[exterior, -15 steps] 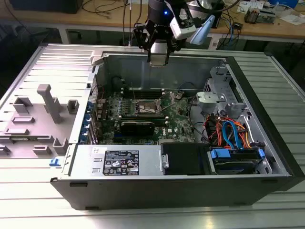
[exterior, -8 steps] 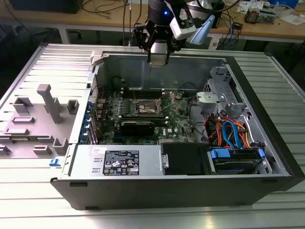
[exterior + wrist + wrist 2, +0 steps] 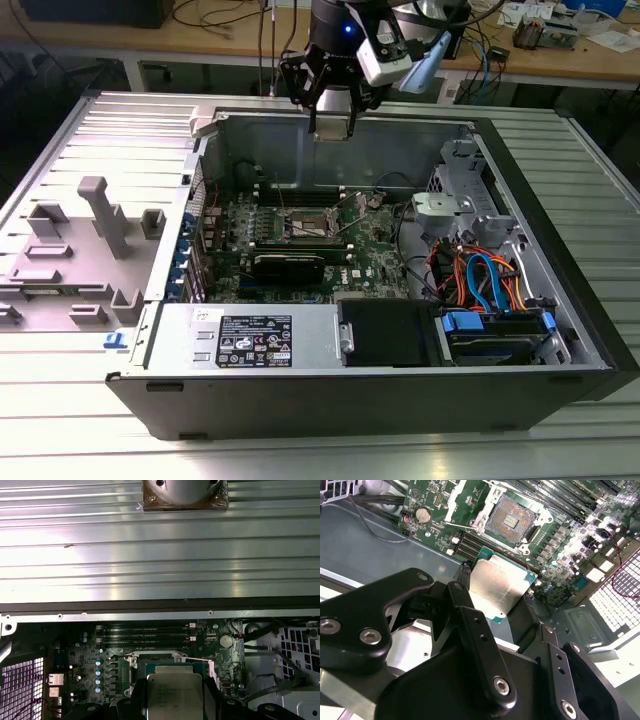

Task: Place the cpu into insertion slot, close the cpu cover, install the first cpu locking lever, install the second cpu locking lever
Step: 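Place the cpu into insertion slot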

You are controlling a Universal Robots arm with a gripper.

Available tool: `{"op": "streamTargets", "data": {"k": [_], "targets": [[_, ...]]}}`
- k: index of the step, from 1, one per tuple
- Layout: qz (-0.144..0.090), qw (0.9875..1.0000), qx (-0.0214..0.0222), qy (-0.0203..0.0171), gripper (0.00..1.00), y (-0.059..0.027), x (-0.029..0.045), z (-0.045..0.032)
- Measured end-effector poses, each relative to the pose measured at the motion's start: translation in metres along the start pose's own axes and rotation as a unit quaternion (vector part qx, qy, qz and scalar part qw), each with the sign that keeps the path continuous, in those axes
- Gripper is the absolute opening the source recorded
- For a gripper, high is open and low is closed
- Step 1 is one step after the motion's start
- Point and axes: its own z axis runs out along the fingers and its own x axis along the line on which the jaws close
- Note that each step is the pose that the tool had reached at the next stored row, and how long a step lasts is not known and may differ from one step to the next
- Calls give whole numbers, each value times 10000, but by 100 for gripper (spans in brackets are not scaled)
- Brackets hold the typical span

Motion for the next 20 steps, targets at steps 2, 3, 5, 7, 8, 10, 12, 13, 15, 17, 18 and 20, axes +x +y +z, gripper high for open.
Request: {"op": "streamTargets", "data": {"k": [2, 3, 5, 7, 8, 10, 12, 13, 15, 17, 18, 20], "targets": [[0, 10000, 0, 0, 54, -1, 0, 0], [0, 10000, 0, 0, 54, -1, 0, 0], [0, 10000, 0, 0, 54, -2, 0, 0], [-1, 10000, 0, 0, 54, -10, -1, -1], [0, 10000, 0, 0, 54, -18, 0, -1], [0, 10000, -1, 0, 54, -27, 1, 2], [2, 10000, 0, 0, 54, -31, 3, 5], [56, 10000, 0, -4, 54, -31, 2, 8], [232, 9997, -5, -21, 54, -32, 2, 16], [462, 9989, -9, -41, 54, -33, 2, 26], [508, 9987, -10, -46, 54, -33, 2, 29], [553, 9985, -10, -49, 54, -34, 2, 31]]}}
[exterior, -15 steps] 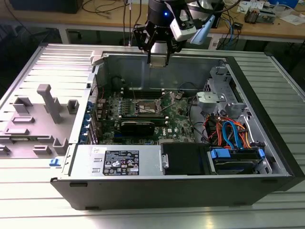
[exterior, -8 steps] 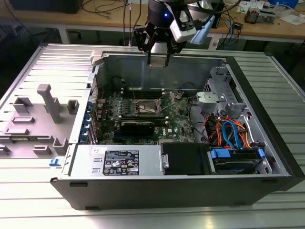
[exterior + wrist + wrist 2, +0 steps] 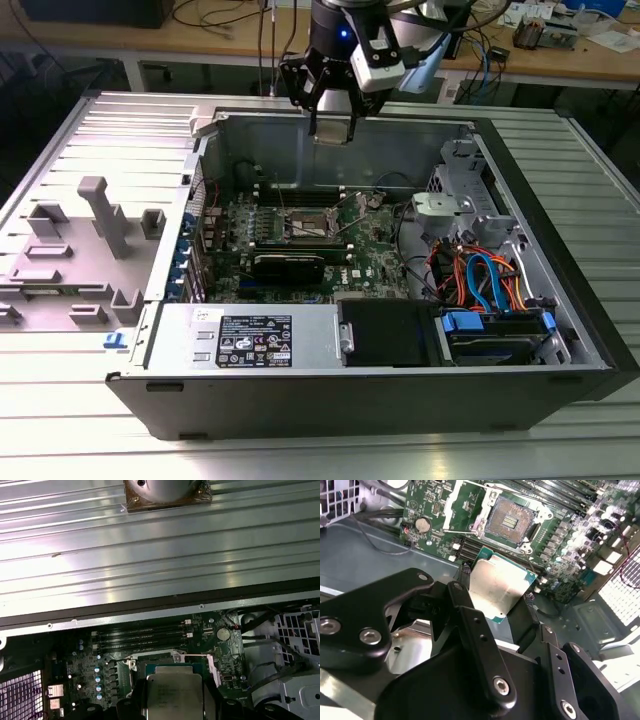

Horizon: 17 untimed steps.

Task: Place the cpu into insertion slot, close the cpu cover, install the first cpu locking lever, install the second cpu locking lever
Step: 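Place the cpu into insertion slot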

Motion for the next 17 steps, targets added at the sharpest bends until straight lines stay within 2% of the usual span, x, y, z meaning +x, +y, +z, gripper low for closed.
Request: {"op": "streamTargets", "data": {"k": [9, 17], "targets": [[38, 10000, -2, -4, 54, 0, 0, 3], [379, 9993, -8, -34, 54, -1, 0, 18]]}}
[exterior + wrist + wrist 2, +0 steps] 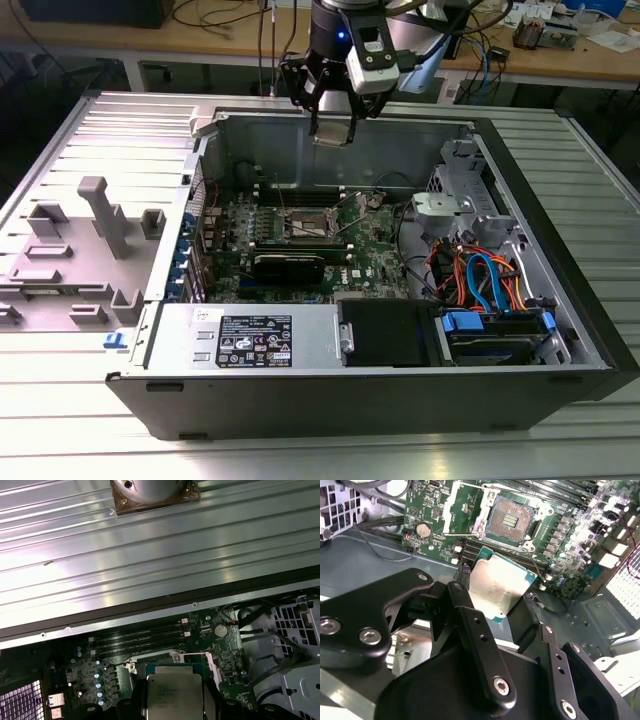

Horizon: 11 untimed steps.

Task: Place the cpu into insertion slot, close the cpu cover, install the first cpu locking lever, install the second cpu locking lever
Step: 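Place the cpu into insertion slot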

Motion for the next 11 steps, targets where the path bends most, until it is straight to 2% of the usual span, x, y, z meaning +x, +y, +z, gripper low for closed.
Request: {"op": "streamTargets", "data": {"k": [11], "targets": [[388, 9992, -8, -35, 54, -2, -1, 25]]}}
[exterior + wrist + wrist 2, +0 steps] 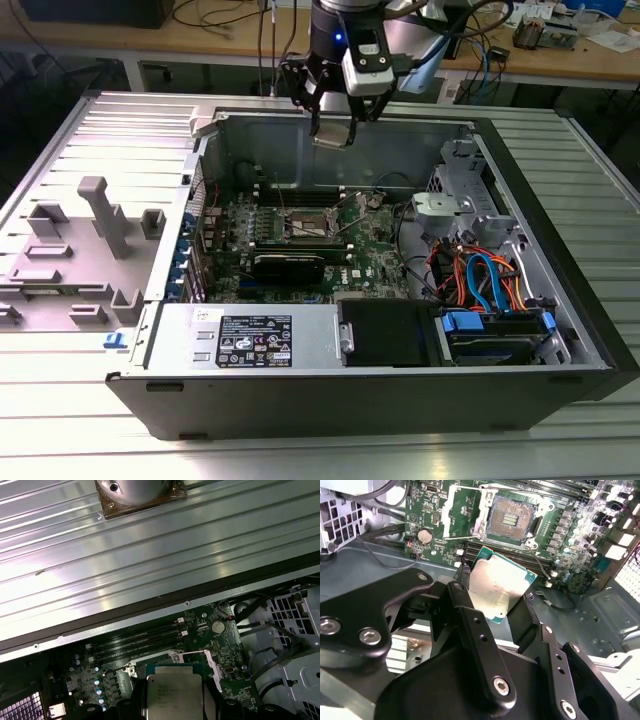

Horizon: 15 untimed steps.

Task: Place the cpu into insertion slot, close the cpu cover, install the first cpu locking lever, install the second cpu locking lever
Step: 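Place the cpu into insertion slot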

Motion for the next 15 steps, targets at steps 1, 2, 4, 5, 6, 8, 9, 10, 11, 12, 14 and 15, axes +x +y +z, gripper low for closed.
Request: {"op": "streamTargets", "data": {"k": [1, 2, 4, 5, 6, 8, 9, 10, 11, 12, 14, 15], "targets": [[38, 10000, -1, -4, 54, 0, 0, 3], [74, 10000, -1, -7, 54, 0, 0, 5], [156, 9999, -2, -14, 54, -1, 0, 8], [183, 9998, -2, -16, 54, -1, 0, 8], [195, 9998, -3, -17, 54, -1, 0, 9], [201, 9998, -3, -18, 54, -1, 0, 9], [213, 9998, -4, -19, 54, -1, 0, 10], [241, 9997, -5, -22, 54, -1, 0, 11], [274, 9996, -6, -25, 54, -1, 0, 12], [324, 9995, -6, -29, 54, -1, 0, 14], [367, 9993, -8, -33, 54, -5, 8, 16], [372, 9993, -8, -34, 54, -8, 15, 17]]}}
